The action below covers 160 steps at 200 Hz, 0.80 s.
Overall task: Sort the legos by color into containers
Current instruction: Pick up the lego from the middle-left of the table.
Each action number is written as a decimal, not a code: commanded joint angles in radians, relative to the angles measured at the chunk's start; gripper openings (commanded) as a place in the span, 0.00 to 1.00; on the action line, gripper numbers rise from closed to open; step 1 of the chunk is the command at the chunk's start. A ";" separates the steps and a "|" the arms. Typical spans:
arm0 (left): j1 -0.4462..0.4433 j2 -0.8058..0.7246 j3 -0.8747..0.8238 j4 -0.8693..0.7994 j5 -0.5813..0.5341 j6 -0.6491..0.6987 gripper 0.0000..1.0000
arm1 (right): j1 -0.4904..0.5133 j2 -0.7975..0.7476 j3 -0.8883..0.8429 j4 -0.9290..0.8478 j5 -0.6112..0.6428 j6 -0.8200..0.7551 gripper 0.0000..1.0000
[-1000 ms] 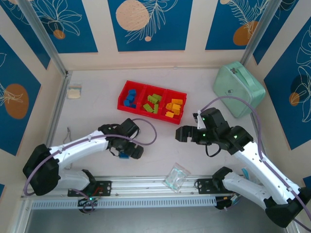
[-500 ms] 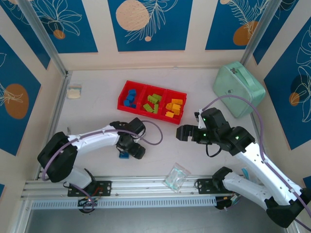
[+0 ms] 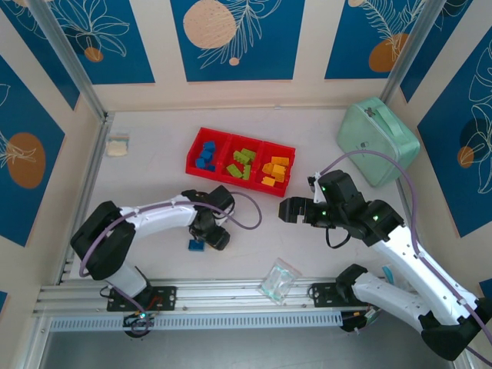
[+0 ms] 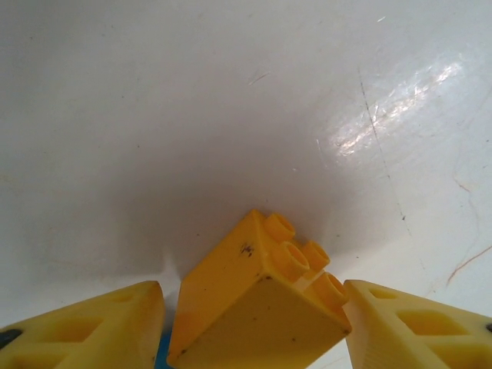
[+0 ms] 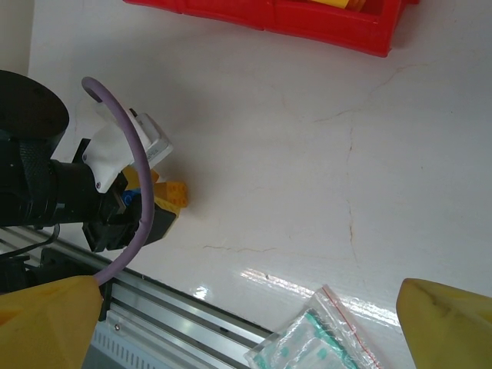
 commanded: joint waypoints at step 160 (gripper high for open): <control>-0.007 -0.041 0.098 0.013 -0.094 -0.122 0.25 | -0.016 -0.010 0.019 -0.008 0.010 -0.012 0.99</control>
